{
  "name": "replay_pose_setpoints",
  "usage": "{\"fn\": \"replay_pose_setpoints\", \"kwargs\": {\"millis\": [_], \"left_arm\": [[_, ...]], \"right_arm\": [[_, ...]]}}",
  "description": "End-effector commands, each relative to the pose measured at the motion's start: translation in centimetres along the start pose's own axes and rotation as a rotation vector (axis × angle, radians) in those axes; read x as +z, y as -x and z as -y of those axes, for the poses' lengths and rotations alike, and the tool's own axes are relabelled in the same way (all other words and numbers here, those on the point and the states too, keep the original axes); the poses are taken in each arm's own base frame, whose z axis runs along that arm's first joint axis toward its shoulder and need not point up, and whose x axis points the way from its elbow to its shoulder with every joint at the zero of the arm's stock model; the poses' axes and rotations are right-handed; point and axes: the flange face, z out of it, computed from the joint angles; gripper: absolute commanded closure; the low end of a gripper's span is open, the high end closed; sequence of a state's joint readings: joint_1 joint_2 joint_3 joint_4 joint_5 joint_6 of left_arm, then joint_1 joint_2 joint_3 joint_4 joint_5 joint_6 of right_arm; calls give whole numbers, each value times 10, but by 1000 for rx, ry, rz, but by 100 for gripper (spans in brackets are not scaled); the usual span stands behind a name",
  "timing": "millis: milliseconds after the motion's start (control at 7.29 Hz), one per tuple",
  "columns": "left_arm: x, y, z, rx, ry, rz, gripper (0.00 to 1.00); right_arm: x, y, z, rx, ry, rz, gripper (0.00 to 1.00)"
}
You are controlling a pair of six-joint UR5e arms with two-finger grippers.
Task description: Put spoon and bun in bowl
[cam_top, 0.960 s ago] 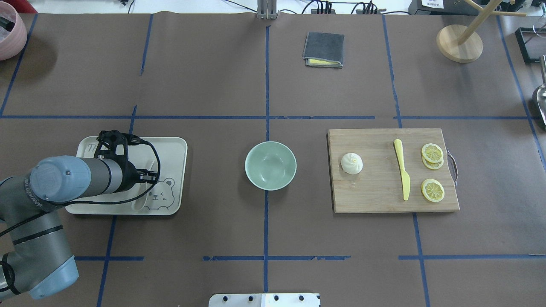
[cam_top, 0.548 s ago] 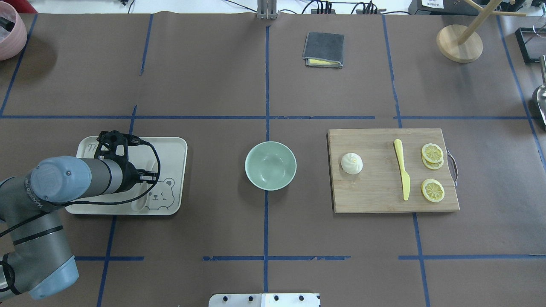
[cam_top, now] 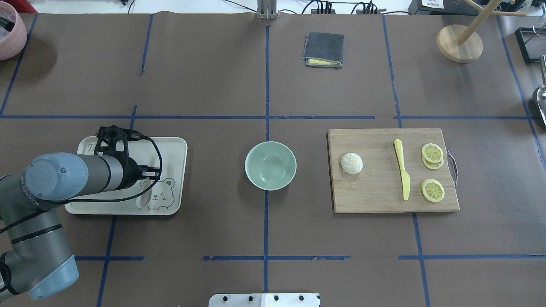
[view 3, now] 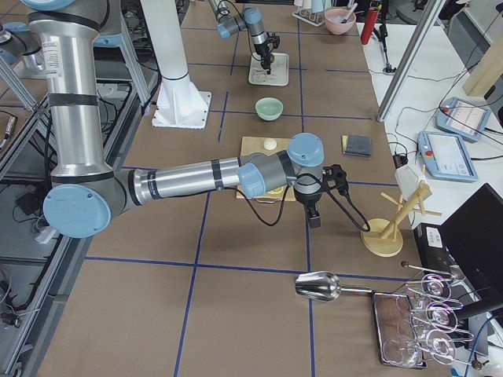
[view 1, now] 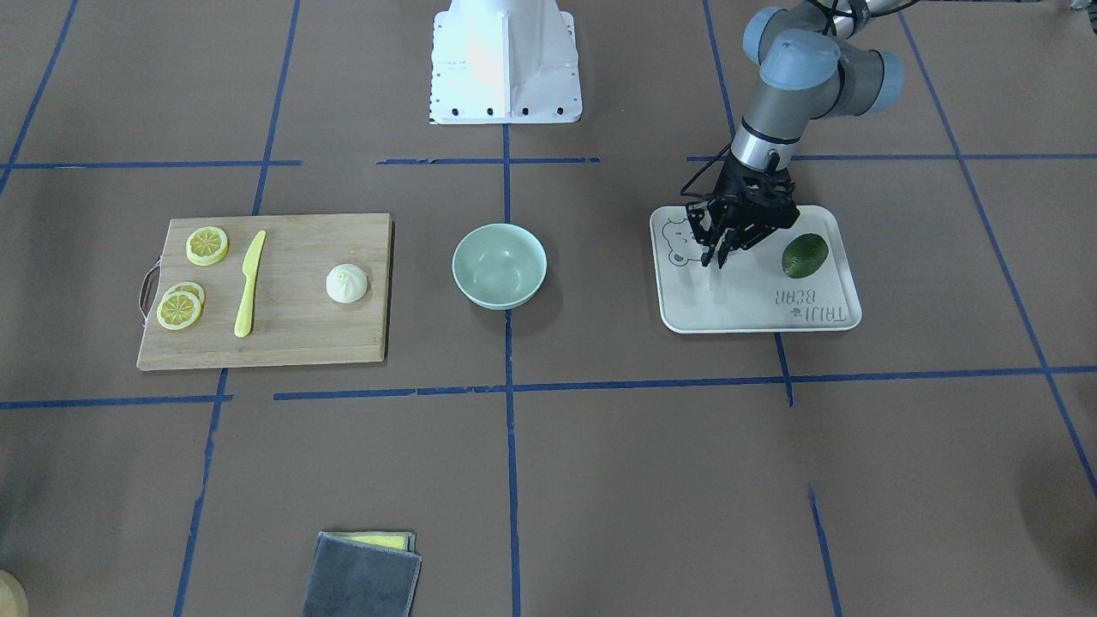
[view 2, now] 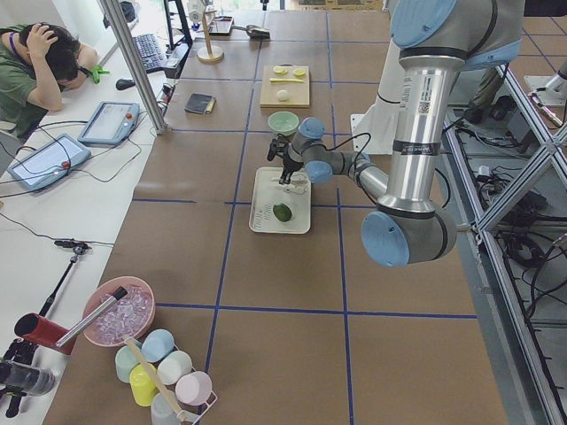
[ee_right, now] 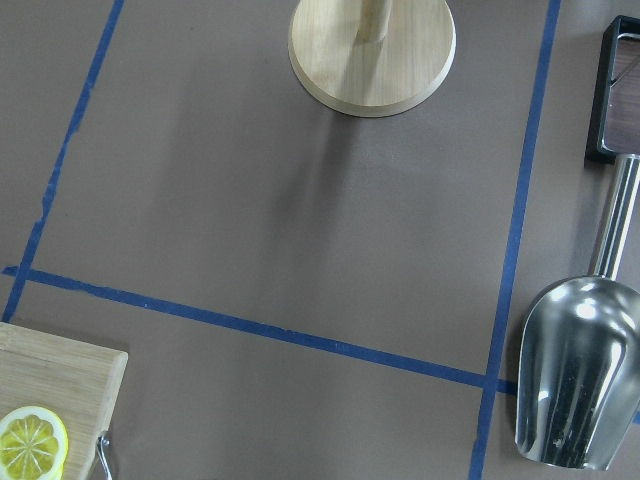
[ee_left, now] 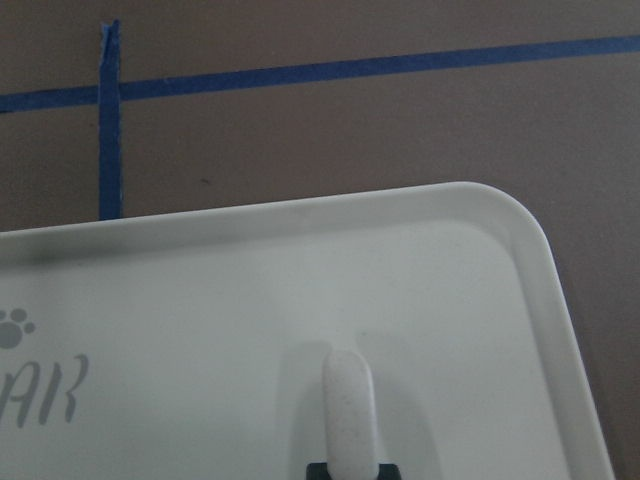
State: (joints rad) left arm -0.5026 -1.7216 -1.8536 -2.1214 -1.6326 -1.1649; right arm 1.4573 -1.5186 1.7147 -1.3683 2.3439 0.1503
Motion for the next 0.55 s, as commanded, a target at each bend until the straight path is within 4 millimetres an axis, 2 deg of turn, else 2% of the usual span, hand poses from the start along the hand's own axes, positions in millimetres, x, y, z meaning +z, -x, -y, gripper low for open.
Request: {"fn": "replay_pose_setpoints", "kwargs": {"millis": [0,137,274,411], "left_arm": [[-9,-74,30,-310,-8,12,100],[-26,-143,60,-413,-21,80,100],[-43,-196,68,-499,-7,100,100],[-35,-244,72,-579,9,98,100]], "right_arm": [[0,0,0,0,0,0,0],[0,0,-1,1,1,0,0],[0,0,-1,1,1,0,0],[-1,1,0,0,-1,0,0]]}}
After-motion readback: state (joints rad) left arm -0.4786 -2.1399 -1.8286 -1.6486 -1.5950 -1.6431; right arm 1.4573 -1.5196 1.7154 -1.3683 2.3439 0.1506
